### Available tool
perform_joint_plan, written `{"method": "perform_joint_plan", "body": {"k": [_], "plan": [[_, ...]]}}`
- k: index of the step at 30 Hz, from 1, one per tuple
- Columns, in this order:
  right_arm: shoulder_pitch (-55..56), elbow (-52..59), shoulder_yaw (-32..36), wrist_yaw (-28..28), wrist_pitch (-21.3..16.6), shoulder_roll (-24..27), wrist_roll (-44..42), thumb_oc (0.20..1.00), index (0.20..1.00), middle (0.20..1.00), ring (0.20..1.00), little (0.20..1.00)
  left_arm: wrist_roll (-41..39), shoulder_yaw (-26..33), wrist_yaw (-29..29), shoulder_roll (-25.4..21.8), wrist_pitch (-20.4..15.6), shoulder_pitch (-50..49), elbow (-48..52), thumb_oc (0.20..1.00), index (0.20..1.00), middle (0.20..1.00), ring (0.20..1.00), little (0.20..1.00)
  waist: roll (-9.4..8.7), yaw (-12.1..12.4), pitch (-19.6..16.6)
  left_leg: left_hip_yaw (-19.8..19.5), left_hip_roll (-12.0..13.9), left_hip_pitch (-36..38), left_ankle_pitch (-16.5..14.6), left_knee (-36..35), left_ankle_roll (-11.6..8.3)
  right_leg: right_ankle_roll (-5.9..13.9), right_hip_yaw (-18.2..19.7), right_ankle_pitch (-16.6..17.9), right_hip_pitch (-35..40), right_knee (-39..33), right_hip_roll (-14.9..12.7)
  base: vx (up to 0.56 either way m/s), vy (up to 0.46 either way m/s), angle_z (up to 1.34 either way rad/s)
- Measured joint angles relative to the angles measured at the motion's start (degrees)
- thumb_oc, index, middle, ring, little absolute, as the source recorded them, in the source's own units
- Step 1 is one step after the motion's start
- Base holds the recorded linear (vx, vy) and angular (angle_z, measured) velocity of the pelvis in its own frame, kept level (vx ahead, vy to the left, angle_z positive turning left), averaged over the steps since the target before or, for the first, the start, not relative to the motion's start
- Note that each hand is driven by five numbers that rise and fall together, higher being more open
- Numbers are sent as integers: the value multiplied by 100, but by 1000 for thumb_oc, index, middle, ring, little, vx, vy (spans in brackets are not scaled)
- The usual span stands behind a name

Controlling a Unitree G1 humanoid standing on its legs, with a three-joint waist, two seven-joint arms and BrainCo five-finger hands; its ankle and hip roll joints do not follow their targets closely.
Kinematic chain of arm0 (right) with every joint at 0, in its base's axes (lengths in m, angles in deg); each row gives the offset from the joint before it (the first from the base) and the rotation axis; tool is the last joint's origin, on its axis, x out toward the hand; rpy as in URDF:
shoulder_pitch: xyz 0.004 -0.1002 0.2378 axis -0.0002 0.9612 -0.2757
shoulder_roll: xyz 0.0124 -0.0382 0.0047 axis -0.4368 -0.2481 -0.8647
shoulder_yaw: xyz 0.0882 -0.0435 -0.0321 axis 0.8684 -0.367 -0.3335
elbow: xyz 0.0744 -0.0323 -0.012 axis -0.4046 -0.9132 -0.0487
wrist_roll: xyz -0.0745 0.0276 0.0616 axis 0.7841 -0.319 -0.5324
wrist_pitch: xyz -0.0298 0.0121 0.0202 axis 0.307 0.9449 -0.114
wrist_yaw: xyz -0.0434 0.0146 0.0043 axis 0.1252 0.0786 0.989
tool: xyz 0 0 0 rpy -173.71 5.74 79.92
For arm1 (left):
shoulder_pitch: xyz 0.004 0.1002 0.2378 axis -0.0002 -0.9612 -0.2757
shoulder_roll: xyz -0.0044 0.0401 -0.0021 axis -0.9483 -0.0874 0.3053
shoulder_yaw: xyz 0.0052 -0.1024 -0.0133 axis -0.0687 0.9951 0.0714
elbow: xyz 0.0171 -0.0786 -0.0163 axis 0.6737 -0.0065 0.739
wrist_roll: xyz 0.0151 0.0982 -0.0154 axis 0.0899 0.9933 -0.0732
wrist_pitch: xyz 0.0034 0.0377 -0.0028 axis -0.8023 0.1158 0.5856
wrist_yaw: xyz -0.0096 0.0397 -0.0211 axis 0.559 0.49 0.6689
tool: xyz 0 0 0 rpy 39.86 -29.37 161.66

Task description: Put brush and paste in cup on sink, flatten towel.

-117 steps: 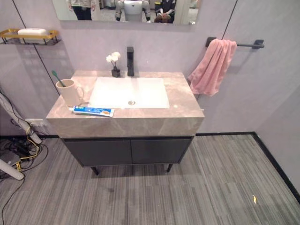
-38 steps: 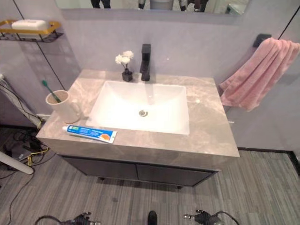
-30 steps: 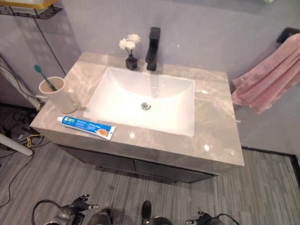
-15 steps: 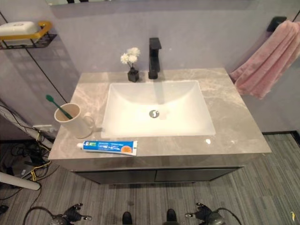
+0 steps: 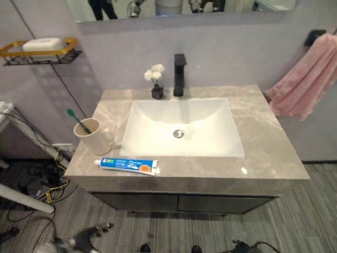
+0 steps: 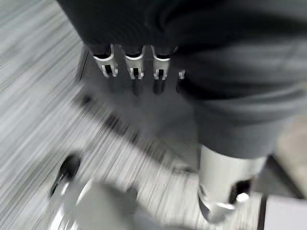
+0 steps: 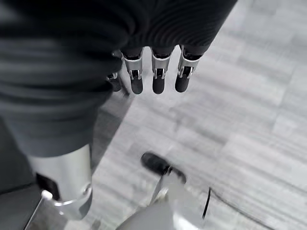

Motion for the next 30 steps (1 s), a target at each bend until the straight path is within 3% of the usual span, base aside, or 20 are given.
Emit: {"method": "perform_joint_plan", "body": {"k": [3, 4, 8, 10, 11, 12, 13, 14, 15, 16, 21, 27, 30], "plan": [[70, -124, -4, -61, 22, 0, 174, 1000, 1000, 1000, 1000, 1000, -335, 728, -574, -1372, -23, -359, 1730, 1000, 1000, 1000, 1000, 1000, -35, 162, -34, -34, 90, -8, 29, 2, -45, -9, -69, -27, -14, 1, 76, 23, -56, 15], [144, -172, 8, -131, 22, 0, 173, 1000, 1000, 1000, 1000, 1000, -768, 1451, -811, -2037, 17, -739, 2694, 1000, 1000, 1000, 1000, 1000, -89, 212, -53, -139, 103, -105, 31, 2, -52, -11, -173, -31, -21, 2, 101, 17, -55, 25], [264, -297, 1, -308, 34, -113, 170, 1000, 1000, 1000, 1000, 1000, -2003, 2882, -1116, -2401, -120, -1361, 3796, 1000, 1000, 1000, 1000, 1000, -77, 290, -134, -189, 131, -96, 59, 3, -85, -4, -215, -41, 12, 3, 136, 16, -56, 9], [359, -341, -2, -416, 30, -160, 164, 1000, 1000, 1000, 1000, 1000, -2733, 3606, -1067, -2116, -286, -1261, 3863, 1000, 1000, 1000, 1000, 1000, -119, 349, -161, -212, 145, -91, 97, 6, -80, -28, -235, -27, 12, 3, 157, 17, -56, 7], [379, -294, 7, -422, 29, -163, 134, 1000, 1000, 1000, 1000, 1000, -2979, 3672, -938, -1816, -421, -936, 3631, 1000, 1000, 1000, 1000, 1000, -140, 341, -179, -238, 150, -83, 114, 32, -101, -27, -271, -26, 22, 39, 178, 21, -34, 21], [458, -144, 20, -410, 12, -176, 62, 1000, 1000, 1000, 1000, 1000, -3301, 3682, -532, -856, -648, 169, 2960, 1000, 1000, 1000, 1000, 1000, -108, 337, -203, -318, 153, -78, 163, 30, -140, -32, -342, -24, 74, 34, 183, 26, -10, 26], [509, -63, 19, -412, 2, -216, -44, 1000, 1000, 1000, 1000, 1000, -3391, 3643, -246, -792, -697, 500, 2684, 1000, 1000, 1000, 1000, 1000, -129, 344, -221, -340, 164, -75, 165, 30, -146, -35, -394, -42, 99, 30, 178, 36, 0, 25], [497, -60, 22, -412, -35, -279, -140, 1000, 1000, 1000, 1000, 1000, -3360, 3808, 8, -999, -708, 589, 2464, 1000, 1000, 1000, 1000, 1000, -194, 342, -252, -339, 187, -83, 169, 29, -157, -50, -412, -53, 93, 8, 199, 41, 18, 9], [471, -43, 39, -408, -62, -317, -285, 1000, 1000, 1000, 1000, 1000, -3158, 3895, 232, -1676, -708, 570, 2261, 1000, 1000, 1000, 1000, 1000, -282, 339, -277, -322, 208, -76, 170, 30, -163, -60, -403, -60, 94, 4, 216, 0, 0, 0], [489, -20, 68, -408, -62, -324, -317, 1000, 1000, 1000, 1000, 1000, -3009, 3893, 289, -1883, -712, 571, 2252, 1000, 1000, 1000, 1000, 1000, -321, 326, -301, -315, 204, -73, 168, 31, -164, -63, -395, -62, 93, 12, 215, 24, 28, -6], [560, 83, 145, -489, -81, -441, -385, 1000, 1000, 1000, 1000, 1000, -2565, 3251, 304, -1988, -834, 564, 1909, 1000, 1000, 1000, 1000, 1000, -230, 281, -282, -126, 159, 39, 89, 4, -165, -63, -173, -61, 59, 3, 156, 19, 41, -21], [1159, -214, 415, -650, 42, -466, -380, 1000, 1000, 1000, 1000, 1000, -1910, 3227, 270, -1944, -821, 468, 1565, 1000, 1000, 1000, 1000, 1000, -62, 75, -174, 198, 179, 22, 63, 3, -153, -51, 130, 44, -127, 4, 170, 19, 75, -30], [1271, -288, 471, -694, 89, -467, -379, 1000, 1000, 1000, 1000, 1000, -1868, 3224, 246, -1900, -819, 461, 1564, 1000, 1000, 1000, 1000, 1000, -68, 49, -169, 333, 194, 29, 55, 3, -165, -48, 242, 77, -192, 3, 180, 2, 55, -26]]}}
